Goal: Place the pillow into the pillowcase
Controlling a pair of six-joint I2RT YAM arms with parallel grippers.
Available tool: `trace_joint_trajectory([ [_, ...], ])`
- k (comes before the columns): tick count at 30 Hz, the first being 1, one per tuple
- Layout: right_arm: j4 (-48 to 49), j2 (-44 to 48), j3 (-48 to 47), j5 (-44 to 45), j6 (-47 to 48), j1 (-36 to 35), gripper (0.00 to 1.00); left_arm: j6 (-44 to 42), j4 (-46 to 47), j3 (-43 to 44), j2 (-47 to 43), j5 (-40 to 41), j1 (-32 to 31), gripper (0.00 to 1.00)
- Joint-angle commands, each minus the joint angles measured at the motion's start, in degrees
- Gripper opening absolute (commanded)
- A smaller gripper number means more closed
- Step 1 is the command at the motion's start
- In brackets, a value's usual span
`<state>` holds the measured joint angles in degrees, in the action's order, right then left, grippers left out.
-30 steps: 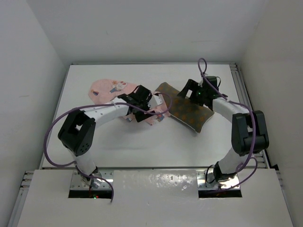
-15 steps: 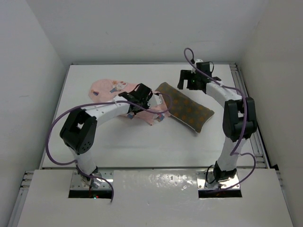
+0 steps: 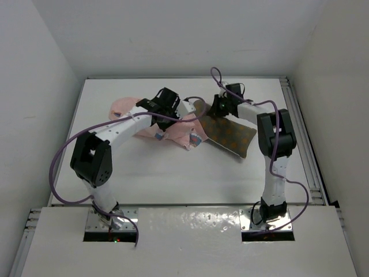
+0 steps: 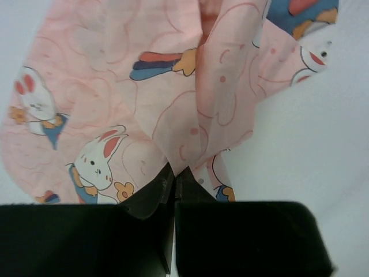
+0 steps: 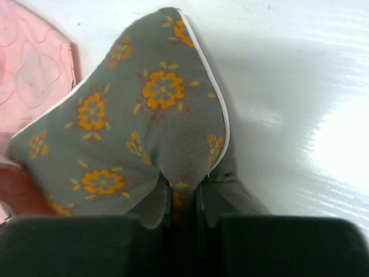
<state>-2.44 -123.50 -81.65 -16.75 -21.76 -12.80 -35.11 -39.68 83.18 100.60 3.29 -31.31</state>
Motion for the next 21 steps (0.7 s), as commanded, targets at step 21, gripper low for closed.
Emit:
trace_joint_trajectory([
  [21,3.3,41.8,34.5,8.8,1.1,5.2,0.00,4.9,4.6,-4.7,-0.3,-1.0,-1.6,0.06],
])
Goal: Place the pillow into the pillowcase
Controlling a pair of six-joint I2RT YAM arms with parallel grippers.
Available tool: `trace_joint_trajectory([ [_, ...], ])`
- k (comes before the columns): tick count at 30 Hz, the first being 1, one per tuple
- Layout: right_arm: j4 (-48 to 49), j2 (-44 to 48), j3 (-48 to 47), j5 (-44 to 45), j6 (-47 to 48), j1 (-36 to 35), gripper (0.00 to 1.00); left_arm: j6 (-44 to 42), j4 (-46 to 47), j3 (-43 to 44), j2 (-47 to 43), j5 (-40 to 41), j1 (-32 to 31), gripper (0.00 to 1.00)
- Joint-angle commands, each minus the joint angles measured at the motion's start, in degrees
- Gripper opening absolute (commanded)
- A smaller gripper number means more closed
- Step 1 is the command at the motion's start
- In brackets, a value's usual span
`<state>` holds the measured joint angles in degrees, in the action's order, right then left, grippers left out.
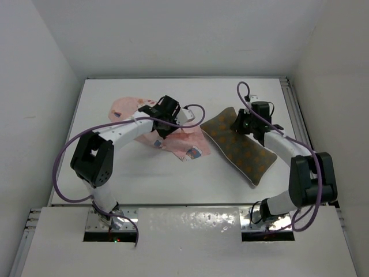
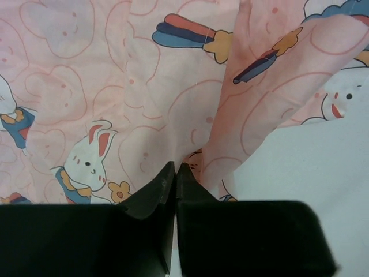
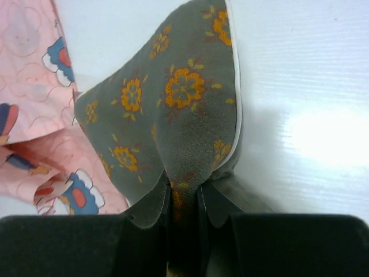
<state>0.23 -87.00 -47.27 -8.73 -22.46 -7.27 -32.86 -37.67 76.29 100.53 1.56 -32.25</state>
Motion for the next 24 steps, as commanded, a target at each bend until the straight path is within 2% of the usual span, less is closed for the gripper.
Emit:
trace_joint_trajectory([
  [1,0.0,8.1,0.5,0.6,2.1,-0.4,0.00,3.1,2.5,3.2,-0.2,0.9,-0.5,0.01],
  [6,-1.6,16.1,2.6,-5.9,4.0,-2.0,0.00,6.7,-1.1,7.5,-0.7,1.0,-0.4,0.00],
  [10,-3.0,17.6,2.4,-6.8,3.7,-6.5,0.00,9.3,-3.5,9.4,-0.9,-1.3,-0.2,0.00],
  [16,11.5,12.3,4.1,-10.3,-5.1,-15.0,0.00,10.7,-3.8,9.1,-1.0,-4.1,-0.2,0.00],
  [21,13.1,3.7,0.6,-12.1,-6.5,-21.9,0.00,10.8,-3.4,8.7,-1.7,-3.5,-0.2,0.00],
  [24,13.7,2.7,1.2,-12.9,-4.3,-25.3,0.00,10.1,-3.0,7.6,-2.1,-2.0,-0.3,0.00],
])
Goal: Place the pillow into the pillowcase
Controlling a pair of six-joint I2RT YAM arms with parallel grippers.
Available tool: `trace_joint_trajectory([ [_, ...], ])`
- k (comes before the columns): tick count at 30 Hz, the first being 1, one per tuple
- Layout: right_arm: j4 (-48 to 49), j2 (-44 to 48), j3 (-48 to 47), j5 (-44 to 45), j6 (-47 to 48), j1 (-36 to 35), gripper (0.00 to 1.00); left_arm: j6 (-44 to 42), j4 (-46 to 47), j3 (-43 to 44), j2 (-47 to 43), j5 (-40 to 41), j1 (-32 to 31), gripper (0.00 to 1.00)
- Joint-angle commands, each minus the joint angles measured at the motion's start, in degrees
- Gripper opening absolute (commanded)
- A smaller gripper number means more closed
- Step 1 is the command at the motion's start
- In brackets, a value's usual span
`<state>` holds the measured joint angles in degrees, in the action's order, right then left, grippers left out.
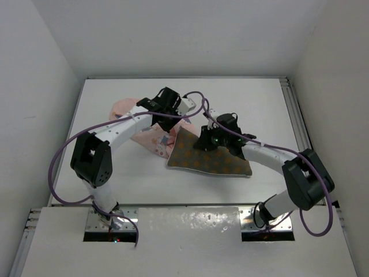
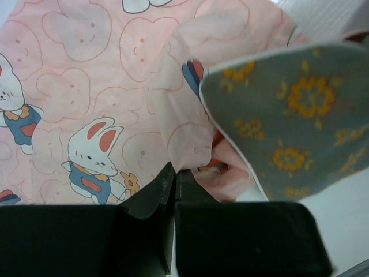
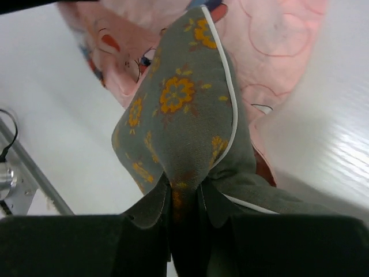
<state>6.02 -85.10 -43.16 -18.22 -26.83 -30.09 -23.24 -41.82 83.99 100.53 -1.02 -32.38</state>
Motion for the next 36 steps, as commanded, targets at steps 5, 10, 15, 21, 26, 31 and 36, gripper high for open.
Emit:
trace_joint_trajectory([
  [5,5.4,-0.7,-5.9,-7.1,4.4,-5.7,0.00,0.1,2.0,-1.3,-2.4,2.5,-0.1,0.00],
  [10,3.7,-2.3,-7.6,-13.2,6.4,-7.3,0.00,-1.1,2.0,-2.1,-2.9,3.7,-0.1,0.00],
  [15,3.1,-6.2,-9.9,-15.2,5.3,-7.4,0.00,-2.0,1.8,-3.7,-3.6,4.7,-0.1,0.00],
  [21,23.4,-14.0,-8.3,-9.5,-12.0,-3.0,0.00,-2.9,-2.4,-3.7,-5.2,-3.7,-0.1,0.00],
  [26,33.8,-17.6,-8.0,-0.7,-25.6,1.3,0.00,-8.9,-8.0,-7.9,-8.8,-11.6,-0.1,0.00],
  [31,37.6,-17.6,-6.6,2.8,-30.1,3.5,0.00,-12.4,-8.1,-14.7,-10.8,-12.4,0.0,0.00],
  [36,42.8,-15.9,-2.4,0.0,-33.6,4.0,0.00,-12.7,-7.0,-13.7,-10.4,-10.2,1.9,0.00],
])
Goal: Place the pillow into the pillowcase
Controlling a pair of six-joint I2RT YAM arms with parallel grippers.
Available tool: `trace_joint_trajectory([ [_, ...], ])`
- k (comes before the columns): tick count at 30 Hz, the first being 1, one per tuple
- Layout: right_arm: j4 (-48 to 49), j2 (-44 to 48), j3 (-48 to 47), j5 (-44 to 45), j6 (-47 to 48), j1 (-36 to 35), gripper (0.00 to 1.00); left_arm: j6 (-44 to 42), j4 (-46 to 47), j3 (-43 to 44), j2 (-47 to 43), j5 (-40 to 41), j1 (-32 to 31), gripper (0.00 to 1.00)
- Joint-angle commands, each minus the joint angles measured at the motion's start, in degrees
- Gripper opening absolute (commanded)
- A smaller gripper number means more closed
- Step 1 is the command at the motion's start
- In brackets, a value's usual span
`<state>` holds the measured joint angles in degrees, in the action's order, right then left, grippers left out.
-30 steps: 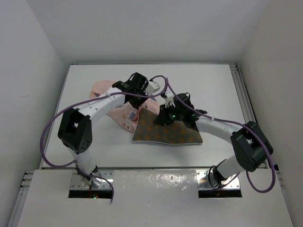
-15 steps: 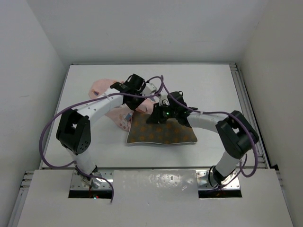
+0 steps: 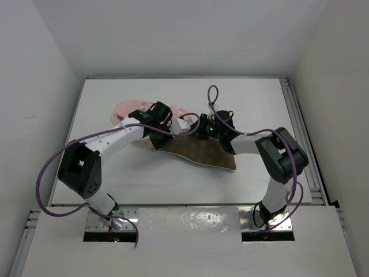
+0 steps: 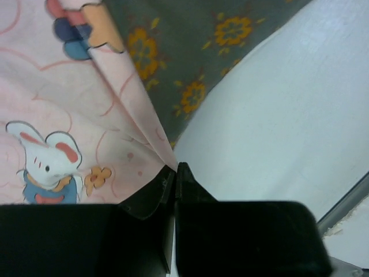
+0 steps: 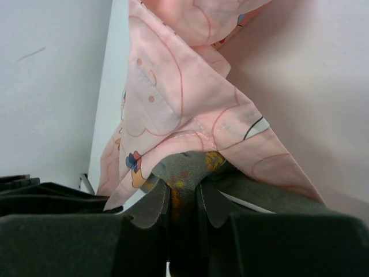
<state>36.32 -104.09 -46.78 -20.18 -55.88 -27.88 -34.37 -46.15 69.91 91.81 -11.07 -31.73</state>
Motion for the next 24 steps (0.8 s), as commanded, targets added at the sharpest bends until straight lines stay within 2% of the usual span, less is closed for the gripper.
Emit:
trace_joint_trajectory([
  [1,15.1,4.1,2.0,0.5,-5.0,1.8,0.00,-1.6,-1.9,0.4,-1.5,3.1,1.7,0.00],
  [6,14.9,10.0,3.2,-6.2,-2.0,3.1,0.00,-1.5,2.6,1.6,-1.3,13.6,4.9,0.00],
  [10,7.6,16.3,1.3,-7.3,5.1,3.4,0.00,-2.6,1.2,4.1,-1.4,13.3,5.0,0.00],
  [14,4.1,21.2,1.2,-5.1,7.0,4.7,0.00,-2.8,-0.5,4.4,-1.8,12.4,5.0,0.00],
  [20,-1.2,19.5,0.7,0.5,7.5,5.5,0.00,-5.2,-7.8,8.7,-2.5,0.9,4.0,0.00],
  [24,-3.4,17.0,0.6,10.1,4.6,5.4,0.00,-9.6,-14.3,10.4,-2.7,-9.3,2.7,0.00],
])
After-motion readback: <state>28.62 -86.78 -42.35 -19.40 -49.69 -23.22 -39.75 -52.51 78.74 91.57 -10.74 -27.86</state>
